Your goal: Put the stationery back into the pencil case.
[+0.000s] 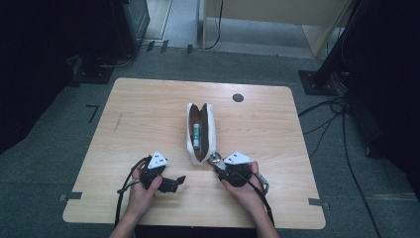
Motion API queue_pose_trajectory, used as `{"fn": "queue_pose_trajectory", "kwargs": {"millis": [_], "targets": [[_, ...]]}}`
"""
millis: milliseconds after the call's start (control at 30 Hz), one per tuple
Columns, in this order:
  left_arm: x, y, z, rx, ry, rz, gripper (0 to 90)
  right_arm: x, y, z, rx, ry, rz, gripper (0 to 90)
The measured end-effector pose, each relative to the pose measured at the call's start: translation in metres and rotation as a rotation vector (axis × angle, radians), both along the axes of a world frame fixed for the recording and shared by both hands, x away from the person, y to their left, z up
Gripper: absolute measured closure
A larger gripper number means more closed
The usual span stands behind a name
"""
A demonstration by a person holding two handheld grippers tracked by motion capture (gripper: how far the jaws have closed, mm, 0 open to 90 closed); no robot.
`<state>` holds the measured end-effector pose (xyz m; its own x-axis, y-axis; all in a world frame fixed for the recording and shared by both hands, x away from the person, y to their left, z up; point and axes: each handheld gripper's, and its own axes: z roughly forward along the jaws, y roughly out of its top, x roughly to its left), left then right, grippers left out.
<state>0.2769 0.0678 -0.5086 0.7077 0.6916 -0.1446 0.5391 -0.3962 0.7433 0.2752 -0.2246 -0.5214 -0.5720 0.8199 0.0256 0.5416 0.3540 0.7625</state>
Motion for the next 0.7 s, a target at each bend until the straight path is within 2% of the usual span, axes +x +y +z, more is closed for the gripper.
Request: {"fn": "queue_pose_trajectory", "kwargs": {"millis": [267,467,700], "targets": [[-0.002,0.003,0.0,-0.004,0.001,-0.003,2.0,-0.005,-0.015,-0.001,0.014,0.006,-0.002,52.5],[-0.002,0.004,-0.003,0.012,0.005,-0.008,2.0,-0.014,-0.025,-0.001,0.012,0.003,0.064,52.5],[-0.003,0.004,-0.003,0.011,0.001,-0.016,2.1,-0.02,-0.023,-0.001,0.012,-0.001,0.109,52.5]]}}
